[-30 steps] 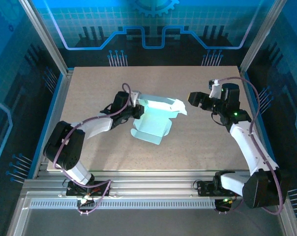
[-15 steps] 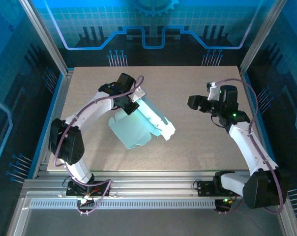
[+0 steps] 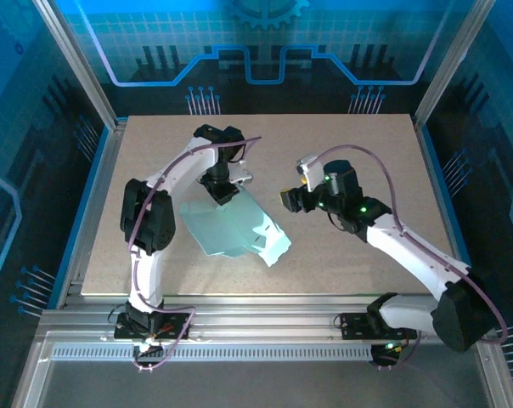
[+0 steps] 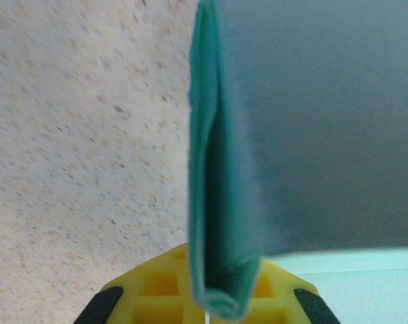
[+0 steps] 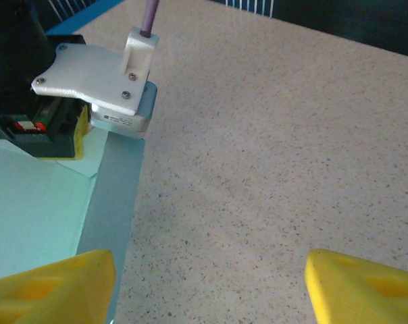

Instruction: Fold the paper box

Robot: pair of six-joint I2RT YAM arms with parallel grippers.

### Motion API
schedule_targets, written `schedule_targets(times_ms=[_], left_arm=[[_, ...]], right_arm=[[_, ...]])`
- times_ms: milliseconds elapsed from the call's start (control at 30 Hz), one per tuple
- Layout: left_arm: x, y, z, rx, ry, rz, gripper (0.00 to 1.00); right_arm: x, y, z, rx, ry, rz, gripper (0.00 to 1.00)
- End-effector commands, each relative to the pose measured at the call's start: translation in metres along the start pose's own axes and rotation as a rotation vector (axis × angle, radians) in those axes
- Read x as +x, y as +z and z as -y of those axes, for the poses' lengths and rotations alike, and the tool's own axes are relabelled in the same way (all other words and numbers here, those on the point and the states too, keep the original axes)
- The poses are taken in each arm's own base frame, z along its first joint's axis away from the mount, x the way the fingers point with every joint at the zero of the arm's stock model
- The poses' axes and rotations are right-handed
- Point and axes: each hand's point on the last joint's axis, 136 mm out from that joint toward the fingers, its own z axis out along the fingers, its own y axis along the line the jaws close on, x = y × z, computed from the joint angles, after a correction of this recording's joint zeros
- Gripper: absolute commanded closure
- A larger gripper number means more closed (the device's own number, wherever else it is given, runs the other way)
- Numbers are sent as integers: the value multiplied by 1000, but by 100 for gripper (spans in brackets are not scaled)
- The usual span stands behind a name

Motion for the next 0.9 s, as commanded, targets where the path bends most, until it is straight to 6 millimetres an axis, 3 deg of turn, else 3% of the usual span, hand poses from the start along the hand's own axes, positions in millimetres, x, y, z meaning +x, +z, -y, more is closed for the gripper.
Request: schedule_targets(times_ms=[0,433,633,867], left_arm=[[27,0,-1,47,-23,-143,100],[35,19,-40,-43,-73,-354,100],[35,30,-38,-21,-67,-396,98],[32,35,-37,-20,-61,-399,87]], right_arm=[[-1,12,0,21,-41,7,25],[8,28,-2,9,-52,-39,24],[8,26,6,28,-39,-33,24],[8,24,14,33,-15,-26,23]])
